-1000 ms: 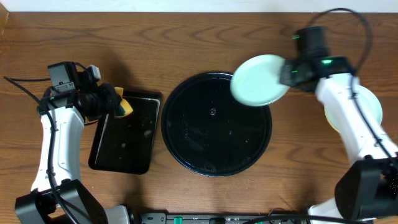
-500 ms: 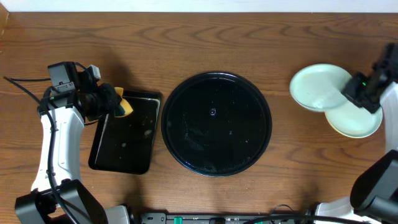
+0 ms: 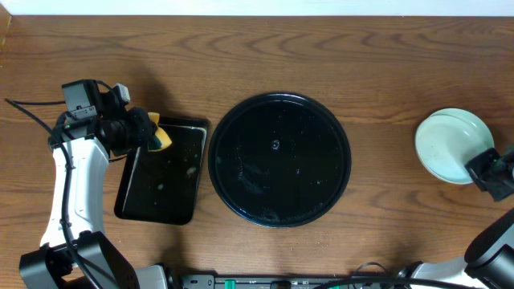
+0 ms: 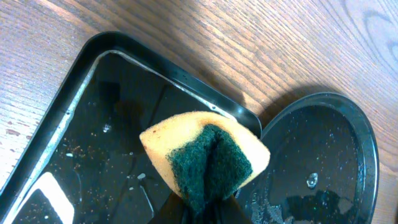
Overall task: Clean dirty plates on tray and stack at the side
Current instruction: 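Carry the blue plate right and lower it onto the plate stack, then release the blue plate on the stack and open the right gripper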
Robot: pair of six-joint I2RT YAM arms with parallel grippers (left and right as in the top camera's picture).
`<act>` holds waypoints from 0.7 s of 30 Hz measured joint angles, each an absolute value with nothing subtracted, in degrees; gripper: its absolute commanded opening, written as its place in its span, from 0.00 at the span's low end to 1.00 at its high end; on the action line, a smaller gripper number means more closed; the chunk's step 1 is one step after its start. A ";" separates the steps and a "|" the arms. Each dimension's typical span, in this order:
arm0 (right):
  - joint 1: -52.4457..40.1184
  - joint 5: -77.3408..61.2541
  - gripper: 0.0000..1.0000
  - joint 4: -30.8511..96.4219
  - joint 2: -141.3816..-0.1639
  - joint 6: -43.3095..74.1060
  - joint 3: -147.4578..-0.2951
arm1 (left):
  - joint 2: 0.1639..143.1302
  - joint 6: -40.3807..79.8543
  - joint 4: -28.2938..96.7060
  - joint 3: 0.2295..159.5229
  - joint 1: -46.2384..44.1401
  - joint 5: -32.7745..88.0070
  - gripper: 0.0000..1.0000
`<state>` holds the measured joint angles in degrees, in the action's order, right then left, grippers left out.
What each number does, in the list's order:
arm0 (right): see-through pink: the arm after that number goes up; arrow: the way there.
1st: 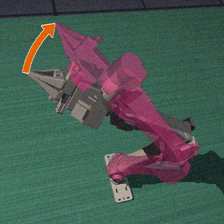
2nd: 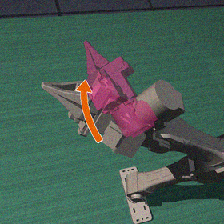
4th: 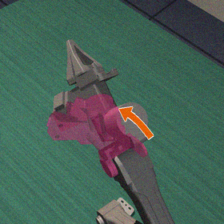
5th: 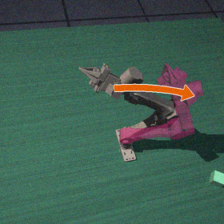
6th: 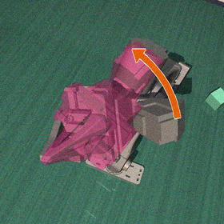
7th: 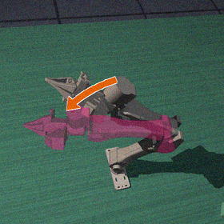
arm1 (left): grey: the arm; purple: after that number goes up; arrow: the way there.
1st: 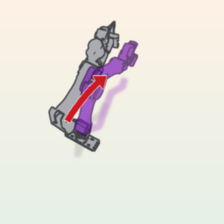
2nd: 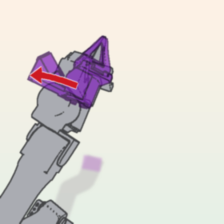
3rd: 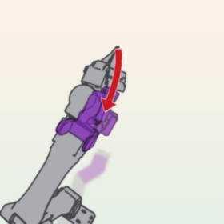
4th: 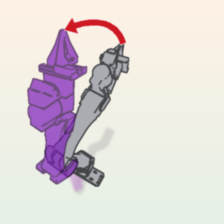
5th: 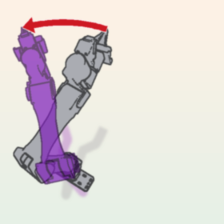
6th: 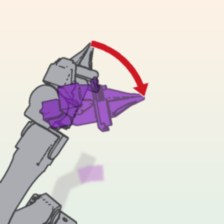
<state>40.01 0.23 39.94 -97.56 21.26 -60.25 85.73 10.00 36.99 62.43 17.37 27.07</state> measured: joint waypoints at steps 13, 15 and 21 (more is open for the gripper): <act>42.37 0.01 0.01 36.99 -97.54 21.23 -60.14 | 85.73 10.00 36.99 62.41 17.37 27.07 0.08; 42.19 -0.05 0.01 36.10 -97.54 21.23 -60.14 | 85.73 9.98 36.99 62.41 17.37 27.07 0.08; 42.19 -0.25 0.99 34.63 -97.54 21.23 -60.14 | 85.73 9.98 36.99 62.41 17.37 27.07 0.08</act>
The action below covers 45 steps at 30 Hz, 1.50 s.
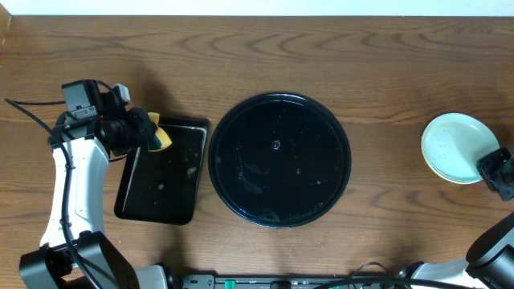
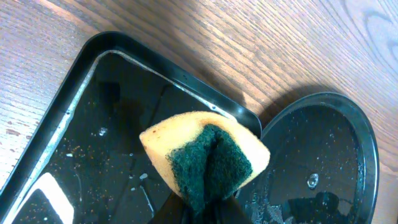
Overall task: Clean dirty plates on tray and stack at the side
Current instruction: 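Release the blue plate on the stack and open the right gripper, then drop the sponge into the sink tray with the left gripper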
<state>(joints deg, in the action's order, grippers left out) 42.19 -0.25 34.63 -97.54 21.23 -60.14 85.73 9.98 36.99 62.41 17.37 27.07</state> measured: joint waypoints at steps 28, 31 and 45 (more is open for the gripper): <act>22.55 -14.35 0.99 41.58 -97.54 20.36 -65.63 | 101.08 3.25 37.50 59.46 14.76 19.53 0.17; 18.90 -14.59 0.99 43.07 -97.54 19.55 -67.79 | 101.95 1.76 37.50 59.35 13.30 19.29 0.55; 6.76 -15.03 0.99 45.56 -97.54 11.79 -71.40 | 98.26 1.02 41.82 59.83 13.02 18.87 0.79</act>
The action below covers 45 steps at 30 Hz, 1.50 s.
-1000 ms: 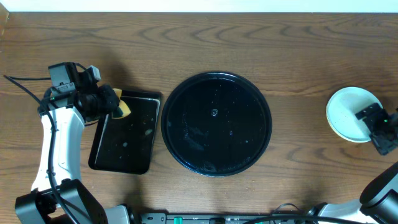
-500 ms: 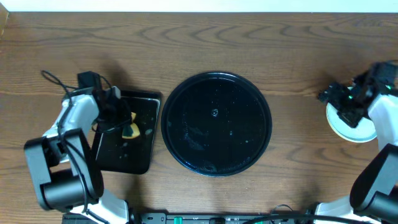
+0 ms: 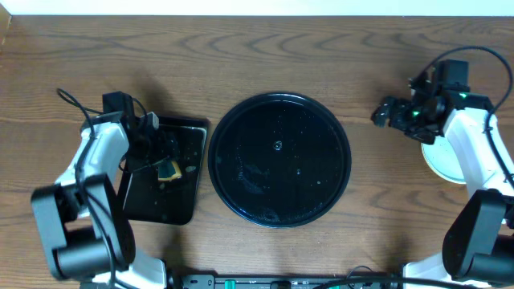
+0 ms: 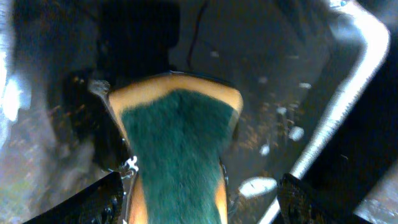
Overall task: Clean dirty plates on tray and stack at the side
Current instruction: 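Drop the sponge into the sink tray with the left gripper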
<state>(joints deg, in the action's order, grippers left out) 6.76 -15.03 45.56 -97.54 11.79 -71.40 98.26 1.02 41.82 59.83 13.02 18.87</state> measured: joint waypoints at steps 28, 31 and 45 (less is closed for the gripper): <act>1.48 -14.41 0.99 44.03 -97.54 6.68 -75.26 | 33.17 1.50 53.65 61.98 13.02 21.61 0.88; 0.60 -12.47 0.99 44.23 -96.88 6.00 -75.26 | 29.47 1.56 55.75 62.06 13.02 21.91 0.88; -2.52 -8.95 0.99 32.29 -73.08 -0.93 -75.48 | 27.70 1.56 59.88 62.06 13.02 22.11 0.89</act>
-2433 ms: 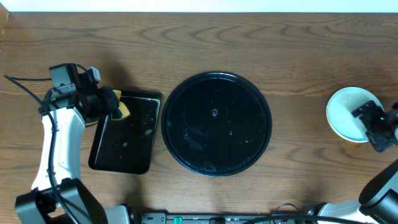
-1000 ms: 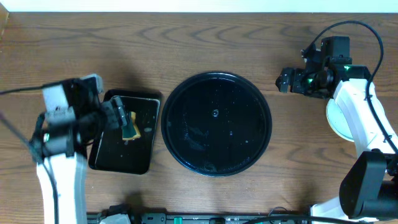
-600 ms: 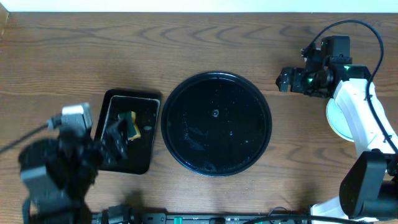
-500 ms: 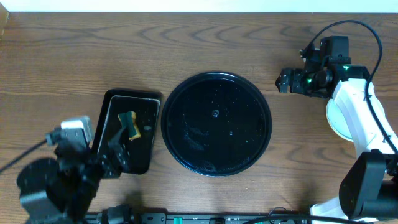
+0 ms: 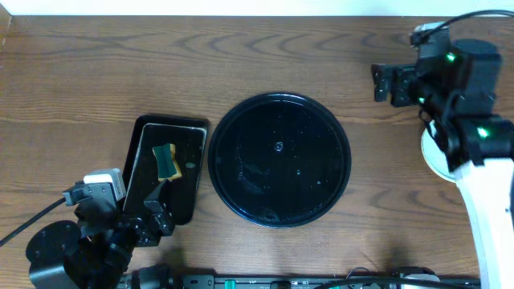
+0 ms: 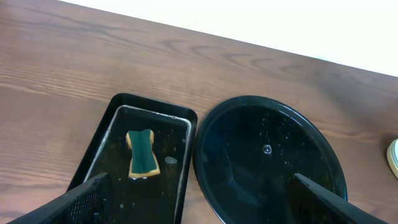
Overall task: Clean dirty plates on tray and stack at the side
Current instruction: 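Drop the sponge into the sink tray with the left gripper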
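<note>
The round black tray [image 5: 277, 160] sits mid-table, wet and bare; it also shows in the left wrist view [image 6: 267, 162]. The yellow-green sponge [image 5: 167, 160] [image 6: 143, 152] lies flat and free in the rectangular black tray [image 5: 132, 181] [image 6: 99, 143]. My left gripper [image 5: 157, 213] [image 6: 199, 208] hangs open and empty near the table's front edge, behind that tray. Pale green plates [image 5: 430, 152] [image 6: 393, 158] sit at the right edge, mostly hidden under my right arm. My right gripper [image 5: 381, 83] is raised at the far right, fingers apart, holding nothing.
Bare wooden table [image 5: 241, 56] surrounds both trays. A strip of black equipment [image 5: 265, 282] runs along the front edge. The right arm's body [image 5: 474, 120] covers the right side over the plates.
My left gripper was down in the rectangular tray around the sponge; now it is back by the front edge, open, and the sponge lies free. The right gripper has shifted farther back.
At first my left gripper held the sponge over the rectangular tray's far corner while the right gripper held a pale plate at the right edge, offset on another. Then the plates sat aligned. Later the sponge was down in the tray and the right gripper off the plates. Now both grippers are empty.
</note>
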Robot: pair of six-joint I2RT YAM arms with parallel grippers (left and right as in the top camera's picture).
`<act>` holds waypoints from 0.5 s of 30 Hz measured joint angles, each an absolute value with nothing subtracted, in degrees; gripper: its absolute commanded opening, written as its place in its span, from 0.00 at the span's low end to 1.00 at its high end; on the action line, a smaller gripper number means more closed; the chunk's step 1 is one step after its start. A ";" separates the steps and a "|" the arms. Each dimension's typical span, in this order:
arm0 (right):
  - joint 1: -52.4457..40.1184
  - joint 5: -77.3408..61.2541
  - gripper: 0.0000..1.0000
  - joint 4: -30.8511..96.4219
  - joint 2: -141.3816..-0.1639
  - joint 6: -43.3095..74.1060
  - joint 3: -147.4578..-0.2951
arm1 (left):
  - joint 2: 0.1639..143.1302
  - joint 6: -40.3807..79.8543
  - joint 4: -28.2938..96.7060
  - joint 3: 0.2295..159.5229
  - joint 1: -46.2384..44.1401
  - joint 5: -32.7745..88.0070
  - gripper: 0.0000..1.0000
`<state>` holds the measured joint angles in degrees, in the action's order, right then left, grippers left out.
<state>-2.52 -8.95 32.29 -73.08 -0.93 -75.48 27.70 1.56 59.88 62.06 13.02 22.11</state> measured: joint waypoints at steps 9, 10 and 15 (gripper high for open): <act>-2.94 -8.95 0.99 32.64 -66.22 -1.56 -75.70 | 27.70 1.58 60.27 62.06 13.02 22.13 0.89; -2.94 -8.91 0.99 33.19 -66.24 -1.58 -75.70 | 27.70 1.61 60.29 62.06 13.02 22.13 0.89; -2.92 -8.91 0.99 35.99 -66.37 -1.76 -75.70 | 27.70 1.61 60.42 62.06 13.02 22.13 0.89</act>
